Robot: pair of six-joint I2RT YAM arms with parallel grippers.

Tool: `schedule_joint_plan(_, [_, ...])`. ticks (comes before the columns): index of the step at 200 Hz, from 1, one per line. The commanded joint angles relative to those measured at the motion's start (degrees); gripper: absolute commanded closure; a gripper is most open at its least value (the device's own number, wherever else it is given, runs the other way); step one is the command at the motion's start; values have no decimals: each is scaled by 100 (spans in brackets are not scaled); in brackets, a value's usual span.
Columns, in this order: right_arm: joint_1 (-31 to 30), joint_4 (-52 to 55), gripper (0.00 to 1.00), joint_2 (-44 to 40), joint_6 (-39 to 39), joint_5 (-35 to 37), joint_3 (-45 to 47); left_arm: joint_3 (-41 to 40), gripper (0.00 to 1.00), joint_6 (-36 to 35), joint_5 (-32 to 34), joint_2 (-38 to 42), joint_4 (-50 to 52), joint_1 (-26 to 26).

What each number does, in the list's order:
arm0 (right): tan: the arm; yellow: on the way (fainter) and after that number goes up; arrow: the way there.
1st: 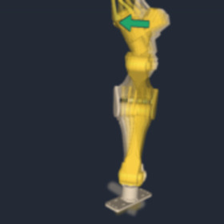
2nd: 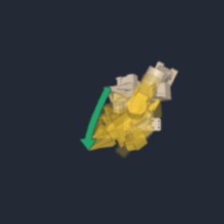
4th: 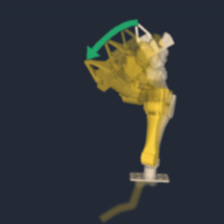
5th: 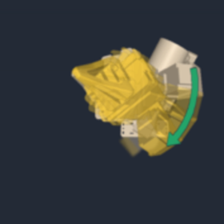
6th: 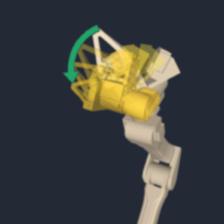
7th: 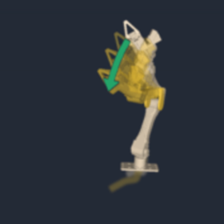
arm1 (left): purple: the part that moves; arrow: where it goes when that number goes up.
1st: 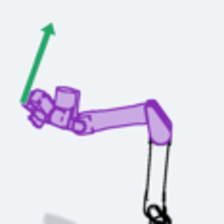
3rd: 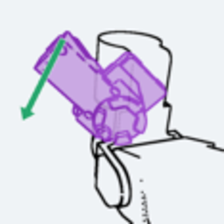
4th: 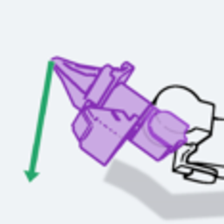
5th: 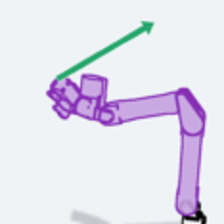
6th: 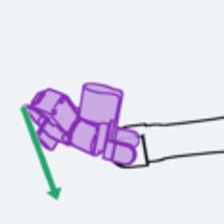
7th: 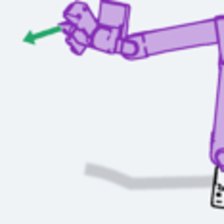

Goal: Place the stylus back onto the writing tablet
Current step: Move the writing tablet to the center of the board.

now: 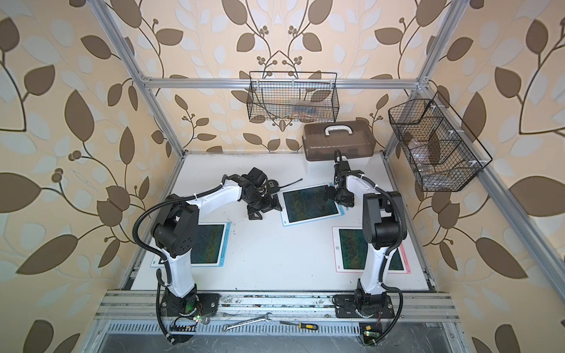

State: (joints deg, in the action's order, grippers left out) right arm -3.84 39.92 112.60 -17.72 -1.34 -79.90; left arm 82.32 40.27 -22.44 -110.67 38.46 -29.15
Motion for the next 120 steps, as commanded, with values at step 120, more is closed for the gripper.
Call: schedule_joint_plan(120, [27,-134,9,215,23,-464,126,452,1,218,0,-764,-425,81])
